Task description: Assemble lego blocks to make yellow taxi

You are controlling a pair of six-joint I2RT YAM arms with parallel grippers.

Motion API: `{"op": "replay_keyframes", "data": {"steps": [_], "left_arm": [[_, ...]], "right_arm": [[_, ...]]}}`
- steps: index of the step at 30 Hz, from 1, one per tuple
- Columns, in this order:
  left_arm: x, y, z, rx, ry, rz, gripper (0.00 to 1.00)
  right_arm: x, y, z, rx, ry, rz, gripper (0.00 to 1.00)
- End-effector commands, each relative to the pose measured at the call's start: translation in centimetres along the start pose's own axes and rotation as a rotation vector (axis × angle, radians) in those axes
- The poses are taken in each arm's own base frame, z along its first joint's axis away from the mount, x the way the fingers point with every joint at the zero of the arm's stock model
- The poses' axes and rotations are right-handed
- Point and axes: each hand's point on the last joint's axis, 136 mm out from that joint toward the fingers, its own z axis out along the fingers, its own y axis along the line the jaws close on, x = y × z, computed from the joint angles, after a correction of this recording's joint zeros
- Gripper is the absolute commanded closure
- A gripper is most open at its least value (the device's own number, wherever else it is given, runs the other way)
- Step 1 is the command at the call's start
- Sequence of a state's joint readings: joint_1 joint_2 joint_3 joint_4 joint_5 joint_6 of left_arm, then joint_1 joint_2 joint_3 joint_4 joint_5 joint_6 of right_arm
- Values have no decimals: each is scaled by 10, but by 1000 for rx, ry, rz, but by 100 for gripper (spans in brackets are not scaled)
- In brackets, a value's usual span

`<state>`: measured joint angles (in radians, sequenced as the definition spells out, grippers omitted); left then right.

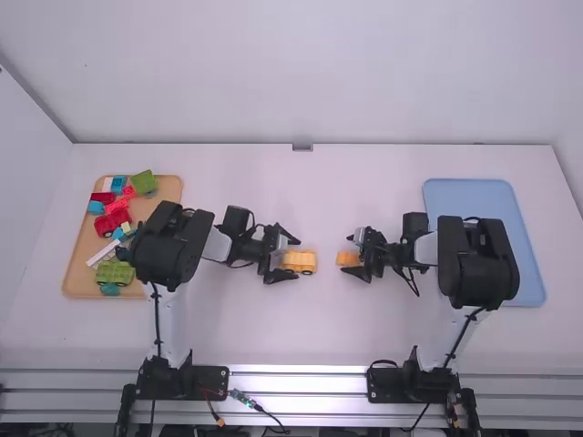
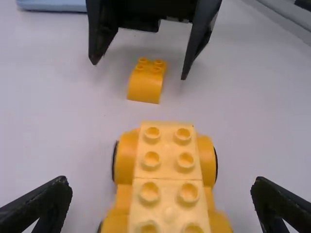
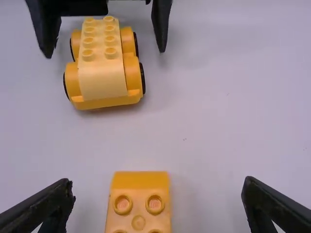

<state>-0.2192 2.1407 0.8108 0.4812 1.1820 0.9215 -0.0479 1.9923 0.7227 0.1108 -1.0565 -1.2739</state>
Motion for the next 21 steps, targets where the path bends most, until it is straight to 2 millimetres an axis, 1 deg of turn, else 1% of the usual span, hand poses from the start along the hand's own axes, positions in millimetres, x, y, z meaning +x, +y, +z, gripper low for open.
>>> {"op": "replay_keyframes", "data": {"steps": [1, 2, 3, 6, 7, 10, 15, 19, 21], "left_arm": [[5, -4, -1, -45, 47, -72, 1], [2, -4, -2, -61, 42, -61, 1], [-3, -5, -5, -74, 25, -45, 1], [-6, -5, -9, -117, 11, -16, 1], [-5, -2, -9, -154, 20, -21, 1], [-3, 3, -11, -210, 33, -28, 1], [-4, 4, -14, -215, 23, -13, 1], [-5, 7, -11, -199, 28, -34, 1], [-8, 5, -9, -167, 19, -45, 1]], "right_arm": [[0, -1, 1, -5, -9, -4, 12], [1, -2, 1, -2, -3, -4, 15], [3, -2, 0, 0, 7, 1, 23], [7, 0, 0, 0, 23, 7, 29], [7, 2, 0, -3, 21, -4, 30], [8, 8, 1, -13, 11, -41, 30], [10, 9, 2, 14, 5, -45, 29], [11, 13, 3, 23, -4, -65, 29], [8, 15, 6, 17, -15, -57, 30]]}}
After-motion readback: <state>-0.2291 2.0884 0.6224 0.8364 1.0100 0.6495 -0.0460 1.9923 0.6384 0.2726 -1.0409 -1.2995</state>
